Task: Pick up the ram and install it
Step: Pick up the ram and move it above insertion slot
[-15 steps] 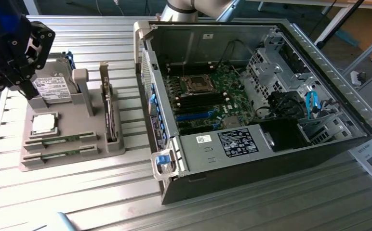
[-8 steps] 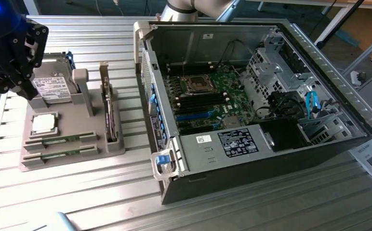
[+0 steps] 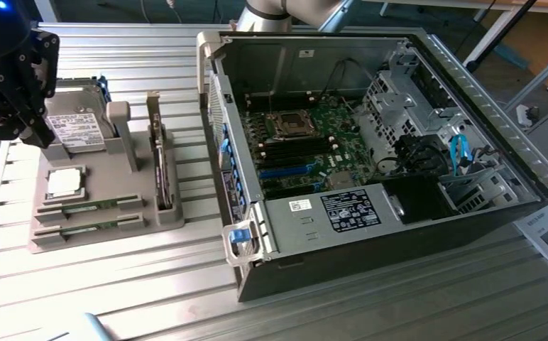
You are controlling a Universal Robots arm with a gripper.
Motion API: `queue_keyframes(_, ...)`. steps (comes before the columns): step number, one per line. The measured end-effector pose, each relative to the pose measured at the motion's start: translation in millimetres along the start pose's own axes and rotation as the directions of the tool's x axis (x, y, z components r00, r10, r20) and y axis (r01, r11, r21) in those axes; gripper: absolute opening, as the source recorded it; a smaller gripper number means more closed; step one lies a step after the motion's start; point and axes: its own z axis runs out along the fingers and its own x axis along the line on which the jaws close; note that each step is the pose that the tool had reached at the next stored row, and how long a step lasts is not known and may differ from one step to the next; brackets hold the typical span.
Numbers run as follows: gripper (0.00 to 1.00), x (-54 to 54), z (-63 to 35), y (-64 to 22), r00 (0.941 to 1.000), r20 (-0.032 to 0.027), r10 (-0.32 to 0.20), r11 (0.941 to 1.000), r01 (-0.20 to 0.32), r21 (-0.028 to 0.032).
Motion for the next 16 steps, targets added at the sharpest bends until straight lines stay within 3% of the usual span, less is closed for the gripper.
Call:
queue_keyframes(4, 0.11, 0.0, 0.3, 0.0, 0.9945, -0.0042, -0.105, 0.9945, 0.105, -0.0028)
queue_keyframes(8, 0.11, 0.0, 0.7, -0.1, 0.9835, -0.007, -0.181, 0.9835, 0.181, -0.005)
queue_keyframes(13, 0.11, 0.1, 1.1, -0.1, 0.9583, -0.0108, -0.286, 0.9583, 0.286, -0.0087)
queue_keyframes(14, 0.11, 0.1, 1.3, -0.1, 0.9508, -0.0115, -0.31, 0.9508, 0.31, -0.0096)
queue_keyframes(15, 0.11, 0.1, 1.5, -0.1, 0.9396, -0.0126, -0.342, 0.9397, 0.342, -0.0108)
queue_keyframes(16, 0.11, 0.0, 1.5, -0.1, 0.9333, -0.0131, -0.359, 0.9334, 0.359, -0.0115)
